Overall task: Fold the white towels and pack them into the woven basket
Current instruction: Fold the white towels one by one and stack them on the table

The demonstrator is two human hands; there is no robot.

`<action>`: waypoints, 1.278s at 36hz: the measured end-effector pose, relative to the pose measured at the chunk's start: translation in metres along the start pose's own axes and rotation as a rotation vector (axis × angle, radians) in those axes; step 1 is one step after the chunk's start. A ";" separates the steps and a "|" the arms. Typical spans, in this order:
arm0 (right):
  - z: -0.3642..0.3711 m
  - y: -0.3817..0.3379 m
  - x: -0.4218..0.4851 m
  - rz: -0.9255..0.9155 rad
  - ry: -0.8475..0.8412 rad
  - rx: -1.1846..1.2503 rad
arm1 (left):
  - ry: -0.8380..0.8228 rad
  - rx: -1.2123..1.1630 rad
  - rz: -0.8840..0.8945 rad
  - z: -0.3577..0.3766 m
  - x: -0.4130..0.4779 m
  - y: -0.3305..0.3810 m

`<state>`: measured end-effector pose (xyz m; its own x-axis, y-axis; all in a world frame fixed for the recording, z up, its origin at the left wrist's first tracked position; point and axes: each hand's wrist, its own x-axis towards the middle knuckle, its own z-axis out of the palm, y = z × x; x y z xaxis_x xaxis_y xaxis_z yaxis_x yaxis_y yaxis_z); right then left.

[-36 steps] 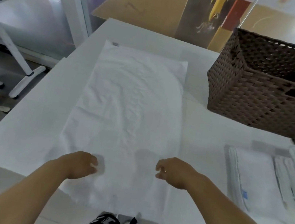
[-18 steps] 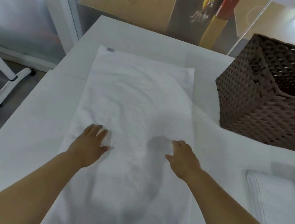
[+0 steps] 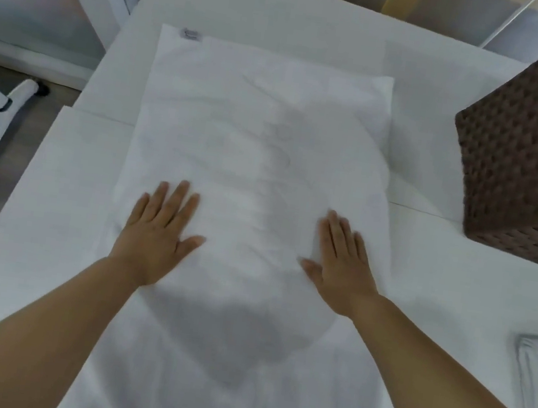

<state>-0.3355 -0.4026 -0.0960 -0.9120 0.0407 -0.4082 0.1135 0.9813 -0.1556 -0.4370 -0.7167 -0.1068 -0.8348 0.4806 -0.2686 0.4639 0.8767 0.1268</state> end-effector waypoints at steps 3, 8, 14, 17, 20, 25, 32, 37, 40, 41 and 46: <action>-0.002 0.001 0.004 -0.051 0.097 0.072 | 0.026 -0.026 -0.001 -0.004 0.003 -0.007; -0.005 0.018 -0.006 -0.068 0.258 0.226 | 0.087 -0.157 0.018 -0.009 0.001 -0.005; -0.004 0.023 -0.010 -0.163 0.461 0.198 | 0.230 -0.290 0.063 -0.010 -0.003 -0.004; -0.007 0.022 -0.009 -0.186 0.508 0.158 | 0.285 -0.297 0.078 -0.013 -0.004 -0.003; -0.012 0.020 -0.009 -0.195 0.496 0.148 | 0.312 -0.258 0.087 -0.016 -0.006 -0.003; -0.024 0.018 -0.012 -0.166 0.336 0.034 | 0.308 -0.071 0.125 -0.023 -0.009 -0.007; -0.045 0.018 -0.026 -0.149 0.250 -0.166 | 0.123 -0.041 0.107 -0.041 -0.012 -0.014; -0.075 0.013 -0.046 -0.180 0.316 -0.191 | 0.196 -0.036 0.139 -0.069 -0.029 -0.015; -0.097 0.010 -0.062 -0.177 0.338 -0.212 | 0.235 -0.007 0.130 -0.097 -0.042 -0.014; -0.106 0.009 -0.068 -0.162 0.335 -0.214 | 0.242 0.002 0.123 -0.107 -0.047 -0.013; -0.154 0.006 -0.098 -0.035 0.296 -0.189 | 0.245 0.116 0.124 -0.160 -0.074 -0.008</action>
<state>-0.3057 -0.3720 0.0817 -0.9920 0.0317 -0.1225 0.0301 0.9994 0.0153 -0.4259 -0.7560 0.0650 -0.8096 0.5867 -0.0177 0.5861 0.8096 0.0310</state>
